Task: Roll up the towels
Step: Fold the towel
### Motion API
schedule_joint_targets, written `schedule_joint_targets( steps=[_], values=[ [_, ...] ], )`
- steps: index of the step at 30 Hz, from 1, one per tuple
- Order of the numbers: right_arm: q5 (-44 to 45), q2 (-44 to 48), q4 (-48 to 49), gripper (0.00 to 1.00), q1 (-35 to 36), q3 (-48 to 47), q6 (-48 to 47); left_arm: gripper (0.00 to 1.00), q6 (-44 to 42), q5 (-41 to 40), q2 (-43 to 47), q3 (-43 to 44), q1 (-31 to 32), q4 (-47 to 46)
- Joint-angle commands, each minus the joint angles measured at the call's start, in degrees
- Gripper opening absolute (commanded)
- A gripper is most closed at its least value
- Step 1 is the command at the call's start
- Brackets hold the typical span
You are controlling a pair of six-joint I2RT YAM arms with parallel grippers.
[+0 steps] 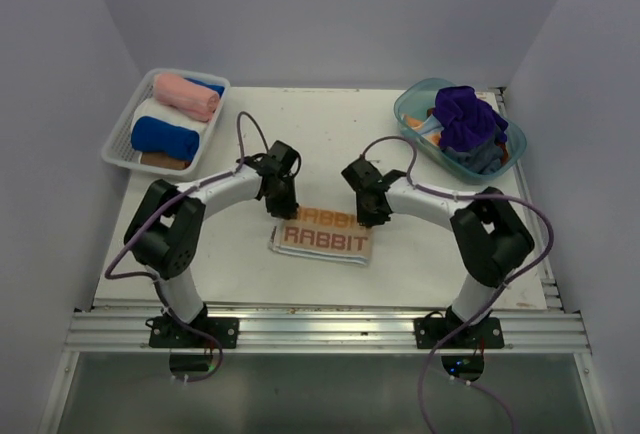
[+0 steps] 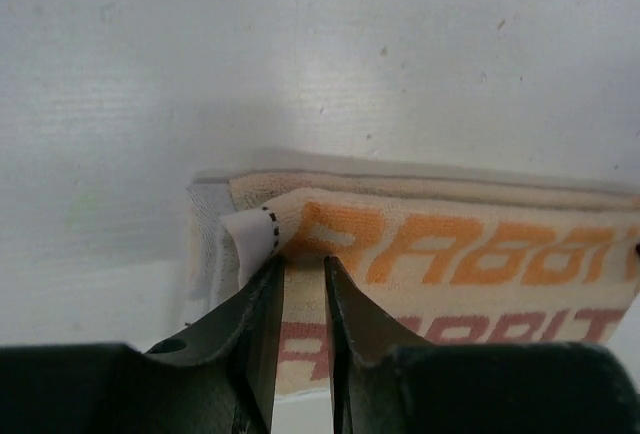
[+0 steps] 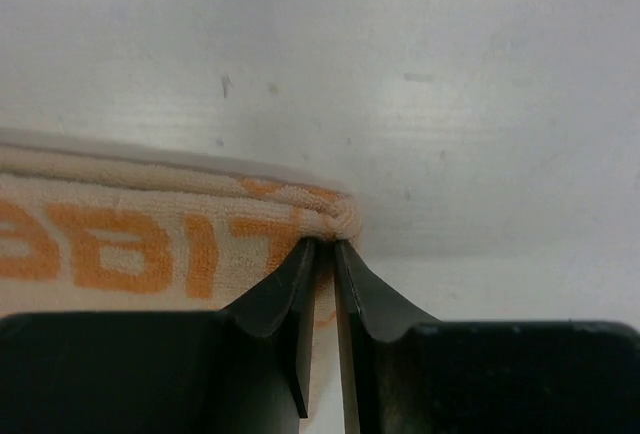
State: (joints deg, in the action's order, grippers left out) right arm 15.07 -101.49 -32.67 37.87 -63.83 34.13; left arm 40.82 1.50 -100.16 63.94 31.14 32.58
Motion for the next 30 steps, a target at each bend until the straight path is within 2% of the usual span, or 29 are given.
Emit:
schedule_joint_targets(
  steps=[1,6,9,11,16,19,24,25,30],
  values=[
    [1.0,6.6,-0.6,0.17,4.3,5.8,5.5,0.26,-3.5,0.8,-6.1,5.0,-0.9,-3.0],
    [0.4,11.9,-3.0,0.17,14.6,10.4,15.8,0.22,-7.1,4.2,-16.1,16.2,-0.6,-1.6],
    [2.0,15.2,-5.9,0.17,18.3,9.0,18.7,0.21,-9.9,4.6,-18.6,24.1,0.3,1.1],
    [3.2,18.1,-8.3,0.19,18.6,7.8,18.5,0.21,-11.2,3.3,-18.1,28.9,0.8,2.4],
    [7.7,19.8,-9.7,0.25,18.3,3.5,14.7,0.26,-13.2,0.8,-11.4,32.0,0.8,6.3],
    [4.2,17.3,-7.3,0.22,17.9,1.8,12.2,0.26,-12.5,2.7,-6.0,28.4,0.8,7.9],
    [-3.0,14.1,0.1,0.2,19.2,2.3,9.6,0.26,-8.6,5.6,3.2,14.1,0.8,5.2],
    [-3.2,13.5,0.6,0.2,19.5,2.0,9.5,0.26,-8.0,6.1,4.1,10.5,0.8,4.6],
    [-5.9,6.9,4.8,0.2,20.2,2.9,9.3,0.25,-5.5,6.9,6.2,3.9,0.2,3.1]
  ],
)
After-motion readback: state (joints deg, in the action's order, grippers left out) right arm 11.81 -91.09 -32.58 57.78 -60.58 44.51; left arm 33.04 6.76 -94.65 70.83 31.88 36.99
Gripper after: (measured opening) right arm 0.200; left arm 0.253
